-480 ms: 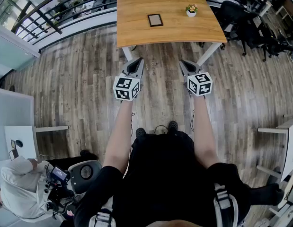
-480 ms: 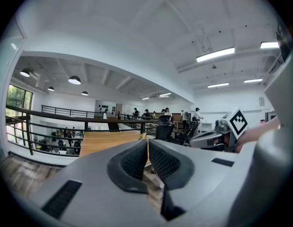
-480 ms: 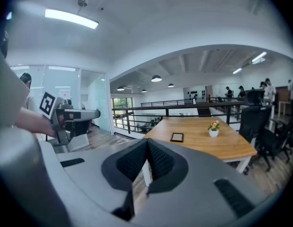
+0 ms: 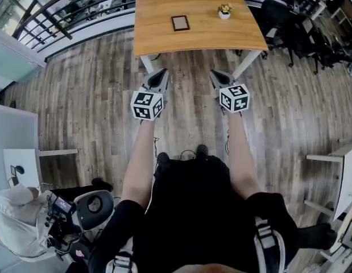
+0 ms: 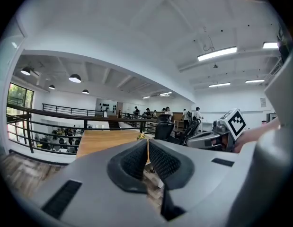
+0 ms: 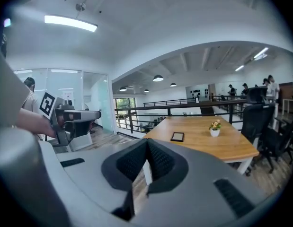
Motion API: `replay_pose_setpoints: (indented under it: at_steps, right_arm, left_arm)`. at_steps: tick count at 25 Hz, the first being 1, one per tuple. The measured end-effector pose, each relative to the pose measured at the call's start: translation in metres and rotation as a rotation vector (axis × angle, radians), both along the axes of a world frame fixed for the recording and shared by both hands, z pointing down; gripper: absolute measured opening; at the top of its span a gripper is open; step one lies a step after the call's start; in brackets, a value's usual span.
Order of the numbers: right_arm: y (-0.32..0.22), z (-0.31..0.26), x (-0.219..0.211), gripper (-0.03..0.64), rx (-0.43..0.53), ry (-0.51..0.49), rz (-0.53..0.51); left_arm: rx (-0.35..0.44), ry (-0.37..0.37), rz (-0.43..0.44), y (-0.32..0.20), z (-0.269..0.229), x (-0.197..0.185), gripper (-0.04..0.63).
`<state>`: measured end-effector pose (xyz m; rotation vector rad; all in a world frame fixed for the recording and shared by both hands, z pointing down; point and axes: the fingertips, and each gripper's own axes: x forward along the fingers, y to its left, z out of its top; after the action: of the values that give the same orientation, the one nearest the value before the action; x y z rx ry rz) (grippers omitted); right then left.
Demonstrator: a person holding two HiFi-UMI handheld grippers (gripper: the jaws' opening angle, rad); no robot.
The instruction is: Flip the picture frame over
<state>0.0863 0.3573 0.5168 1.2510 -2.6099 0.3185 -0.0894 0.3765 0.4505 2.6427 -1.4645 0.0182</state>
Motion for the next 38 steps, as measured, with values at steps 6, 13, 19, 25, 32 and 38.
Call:
replay_pose_setpoints:
  at_steps: [6, 13, 19, 25, 32, 38]
  right_arm:
    - [0.002, -0.003, 0.01, 0.008, 0.005, 0.004, -0.016]
    - [0.002, 0.004, 0.015, 0.008, -0.002, 0.002, -0.048]
    - [0.001, 0.009, 0.017, 0.008, 0.007, 0.011, -0.056]
    - [0.003, 0.009, 0.022, 0.008, 0.009, 0.007, -0.077]
    - [0.0, 0.001, 0.033, 0.188, 0.059, -0.033, -0.094]
    - [-0.008, -0.004, 0.043, 0.359, 0.11, -0.055, -0.069]
  left_arm:
    - [-0.011, -0.012, -0.007, 0.003, 0.001, 0.016, 0.026]
    - [-0.015, -0.027, -0.018, 0.002, 0.002, 0.035, 0.028]
    - [-0.021, -0.033, -0.036, 0.003, 0.005, 0.042, 0.028]
    - [-0.029, -0.034, -0.048, 0.005, 0.007, 0.053, 0.028]
    - [-0.021, -0.027, -0.086, 0.001, 0.011, 0.059, 0.031]
    - [-0.023, -0.026, -0.11, -0.003, 0.015, 0.065, 0.23]
